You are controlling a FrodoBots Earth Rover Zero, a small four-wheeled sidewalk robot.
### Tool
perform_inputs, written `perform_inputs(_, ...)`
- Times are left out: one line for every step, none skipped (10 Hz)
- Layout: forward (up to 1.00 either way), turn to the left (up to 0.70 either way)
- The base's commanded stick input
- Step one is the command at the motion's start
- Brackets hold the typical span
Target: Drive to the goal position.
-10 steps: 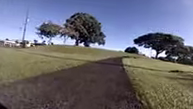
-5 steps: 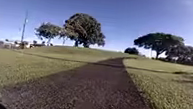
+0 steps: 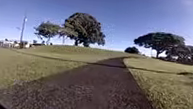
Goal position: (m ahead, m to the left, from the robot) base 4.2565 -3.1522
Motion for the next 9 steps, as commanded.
perform_inputs(0.70,0.00)
perform_inputs(0.70,0.00)
perform_inputs(0.70,0.00)
perform_inputs(0.70,0.00)
perform_inputs(0.70,0.00)
perform_inputs(0.70,-0.09)
perform_inputs(0.70,-0.14)
perform_inputs(0.70,-0.14)
perform_inputs(0.70,-0.14)
